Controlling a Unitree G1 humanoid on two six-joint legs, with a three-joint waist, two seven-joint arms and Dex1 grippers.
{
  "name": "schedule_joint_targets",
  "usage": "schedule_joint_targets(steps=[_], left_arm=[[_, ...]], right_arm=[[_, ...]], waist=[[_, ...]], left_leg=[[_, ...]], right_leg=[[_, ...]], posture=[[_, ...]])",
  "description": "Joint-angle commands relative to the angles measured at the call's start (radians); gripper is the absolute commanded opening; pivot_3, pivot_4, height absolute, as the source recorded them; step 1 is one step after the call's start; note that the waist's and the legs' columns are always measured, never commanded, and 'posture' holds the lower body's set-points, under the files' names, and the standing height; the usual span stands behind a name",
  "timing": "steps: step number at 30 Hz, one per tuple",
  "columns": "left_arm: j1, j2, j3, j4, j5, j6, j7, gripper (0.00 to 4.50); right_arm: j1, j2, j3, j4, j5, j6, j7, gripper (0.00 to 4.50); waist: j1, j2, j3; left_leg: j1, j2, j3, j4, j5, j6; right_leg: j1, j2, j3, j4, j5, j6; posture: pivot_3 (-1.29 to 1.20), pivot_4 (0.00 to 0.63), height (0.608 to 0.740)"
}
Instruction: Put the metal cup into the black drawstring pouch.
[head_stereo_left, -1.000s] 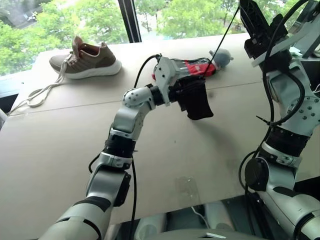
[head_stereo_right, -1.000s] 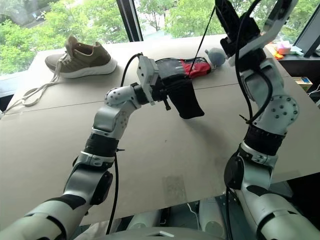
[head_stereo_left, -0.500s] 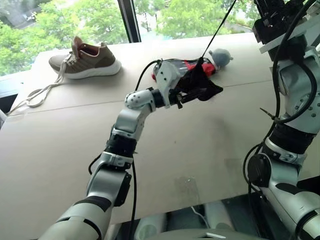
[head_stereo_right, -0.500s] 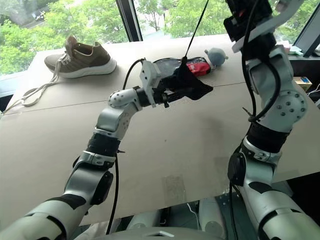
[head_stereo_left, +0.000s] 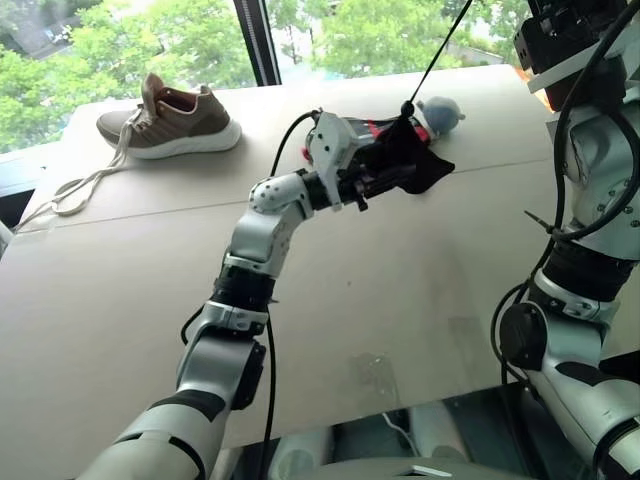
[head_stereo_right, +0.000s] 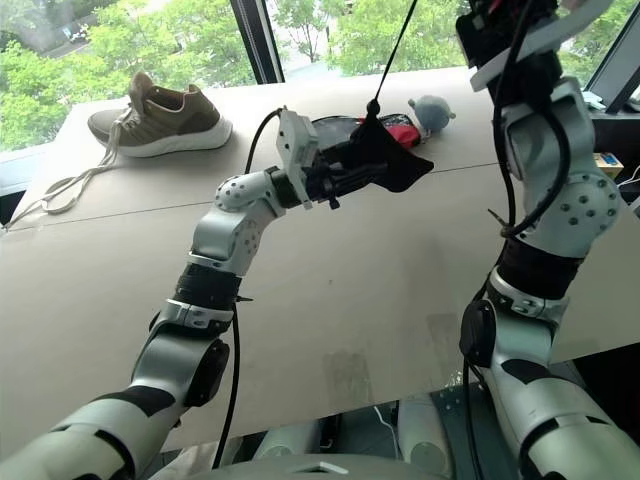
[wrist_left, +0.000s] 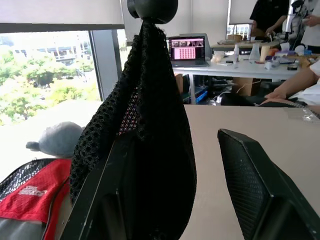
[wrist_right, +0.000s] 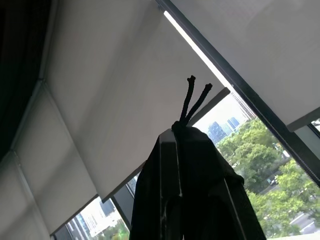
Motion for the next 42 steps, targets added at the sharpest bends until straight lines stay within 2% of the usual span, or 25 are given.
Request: schedule_joint_targets(steps=[1, 4, 8, 10, 13, 29, 32, 38, 39, 42], left_arm=[[-0.004, -0.001, 0.043, -0.075, -0.067, 0.055, -0.004, 2.46], [-0.010, 0.002, 0.064, -0.143, -0.147, 0.144, -0.028, 2.46], [0.003, 0.040, 0.040, -0.184, -0.132, 0.172, -0.043, 3.49], [0.006, 0.049, 0.035, -0.188, -0.114, 0.163, -0.039, 4.42], [0.011, 0.069, 0.023, -0.193, -0.091, 0.145, -0.048, 4.48], [-0.036, -0.008, 0.026, -0.129, -0.079, 0.104, -0.012, 4.48], [-0.040, -0.016, 0.029, -0.106, -0.073, 0.094, -0.011, 3.60], [-0.043, -0.026, 0.023, -0.076, -0.058, 0.076, -0.012, 0.87], [-0.042, -0.027, 0.020, -0.074, -0.055, 0.075, -0.013, 0.54], [-0.041, -0.031, 0.019, -0.071, -0.048, 0.074, -0.013, 0.54]], right_arm=[[0.005, -0.020, 0.039, -0.074, -0.017, -0.006, 0.034, 0.00], [0.033, -0.011, 0.085, -0.092, -0.033, 0.004, 0.041, 0.00], [0.050, -0.011, 0.116, -0.098, -0.046, 0.004, 0.047, 0.00], [0.053, -0.010, 0.125, -0.100, -0.047, 0.004, 0.043, 0.00], [0.062, -0.012, 0.140, -0.106, -0.053, 0.010, 0.045, 0.00], [0.080, -0.008, 0.157, -0.130, -0.033, 0.015, 0.034, 0.00], [0.079, -0.011, 0.156, -0.129, -0.030, 0.018, 0.035, 0.00], [0.078, -0.016, 0.155, -0.126, -0.026, 0.022, 0.038, 0.00], [0.078, -0.017, 0.155, -0.126, -0.026, 0.023, 0.038, 0.00], [0.077, -0.017, 0.155, -0.124, -0.025, 0.025, 0.038, 0.00]], waist=[[0.000, 0.000, 0.000], [-0.002, 0.000, 0.000], [-0.002, 0.000, 0.000], [-0.001, 0.000, 0.000], [-0.001, 0.000, 0.000], [0.002, 0.000, 0.000], [0.002, 0.000, 0.000], [0.002, 0.000, 0.000], [0.002, 0.000, 0.000], [0.002, 0.000, 0.000]], left_leg=[[0.000, 0.000, 0.000, 0.000, 0.000, 0.000], [0.000, 0.000, 0.000, 0.000, 0.000, 0.000], [0.000, 0.000, 0.000, 0.000, 0.000, 0.000], [0.000, 0.000, 0.000, 0.000, 0.000, 0.000], [0.000, 0.000, 0.000, 0.000, 0.000, 0.000], [0.000, 0.000, 0.000, 0.000, 0.000, 0.000], [0.000, 0.000, 0.000, 0.000, 0.000, 0.000], [0.000, 0.000, 0.000, 0.000, 0.000, 0.000], [0.000, 0.000, 0.000, 0.000, 0.000, 0.000], [0.000, 0.000, 0.000, 0.000, 0.000, 0.000]], right_leg=[[0.000, 0.000, 0.000, 0.000, 0.000, 0.000], [0.000, 0.000, 0.000, 0.000, 0.000, 0.000], [0.000, 0.000, 0.000, 0.000, 0.000, 0.000], [0.000, 0.000, 0.000, 0.000, 0.000, 0.000], [0.000, 0.000, 0.000, -0.001, 0.000, 0.000], [0.000, 0.000, 0.000, -0.003, 0.000, 0.000], [0.000, 0.000, 0.000, -0.003, 0.000, 0.000], [0.000, 0.000, 0.000, -0.003, 0.000, 0.000], [0.000, 0.000, 0.000, -0.003, 0.000, 0.000], [0.000, 0.000, 0.000, -0.003, 0.000, 0.000]], posture=[[0.00, 0.150, 0.740], [0.00, 0.150, 0.740], [0.00, 0.150, 0.740], [0.00, 0.150, 0.740], [0.00, 0.150, 0.740], [0.00, 0.150, 0.740], [0.00, 0.150, 0.740], [0.00, 0.150, 0.740], [0.00, 0.150, 0.740], [0.00, 0.150, 0.740]])
